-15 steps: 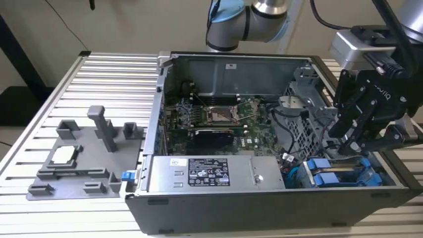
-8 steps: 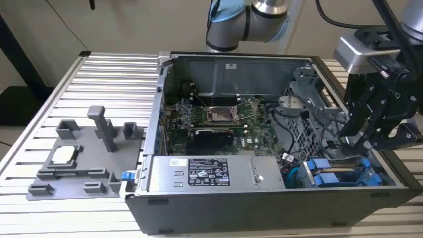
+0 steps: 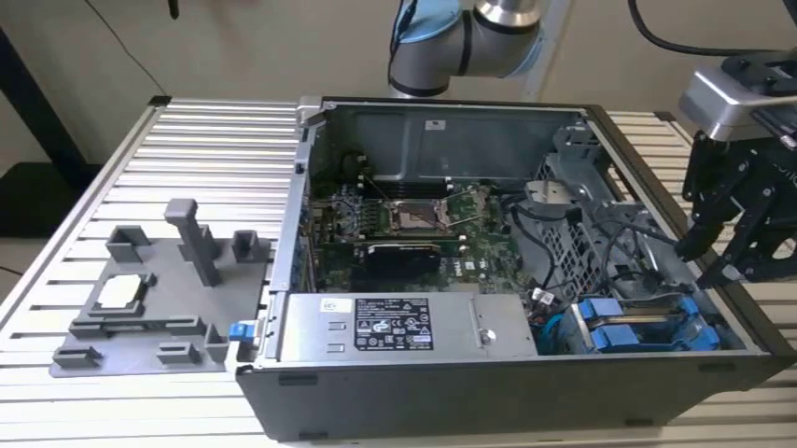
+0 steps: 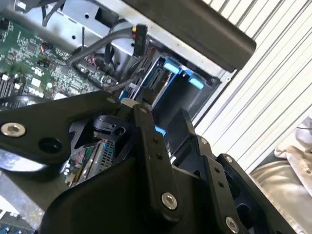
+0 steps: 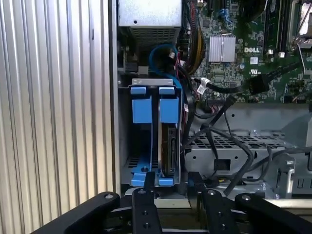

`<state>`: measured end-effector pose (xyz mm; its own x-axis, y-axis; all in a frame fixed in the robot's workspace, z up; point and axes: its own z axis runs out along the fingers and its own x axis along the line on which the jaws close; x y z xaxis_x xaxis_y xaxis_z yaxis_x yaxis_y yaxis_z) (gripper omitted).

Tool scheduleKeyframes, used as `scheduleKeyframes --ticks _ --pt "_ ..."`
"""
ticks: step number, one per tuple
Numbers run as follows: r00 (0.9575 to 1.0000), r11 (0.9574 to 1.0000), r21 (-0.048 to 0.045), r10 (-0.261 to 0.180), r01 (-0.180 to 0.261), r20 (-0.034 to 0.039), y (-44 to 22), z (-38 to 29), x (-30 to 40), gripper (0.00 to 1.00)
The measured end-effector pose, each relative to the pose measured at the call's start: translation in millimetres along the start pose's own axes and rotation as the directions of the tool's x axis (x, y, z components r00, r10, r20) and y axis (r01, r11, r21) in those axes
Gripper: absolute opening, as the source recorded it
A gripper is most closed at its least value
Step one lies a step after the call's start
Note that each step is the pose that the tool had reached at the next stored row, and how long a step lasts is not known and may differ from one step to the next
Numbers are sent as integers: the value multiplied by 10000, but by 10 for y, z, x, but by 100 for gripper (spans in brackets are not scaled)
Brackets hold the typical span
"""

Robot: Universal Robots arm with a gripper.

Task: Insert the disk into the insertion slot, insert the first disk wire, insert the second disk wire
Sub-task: 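Insert the first disk wire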

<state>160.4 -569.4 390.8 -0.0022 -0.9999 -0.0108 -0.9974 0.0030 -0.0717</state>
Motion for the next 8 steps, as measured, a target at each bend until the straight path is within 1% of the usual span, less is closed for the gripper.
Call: scheduleKeyframes --ticks 2,4,6,8 --pt "10000 10000 -7 -1 1 1 -82 9 -8 41" --pt "10000 10000 -8 -2 2 0 -139 15 -24 41" --pt "10000 10000 -8 -3 3 0 -174 32 -54 41" --pt "10000 10000 -8 -3 3 0 -192 55 -105 41"
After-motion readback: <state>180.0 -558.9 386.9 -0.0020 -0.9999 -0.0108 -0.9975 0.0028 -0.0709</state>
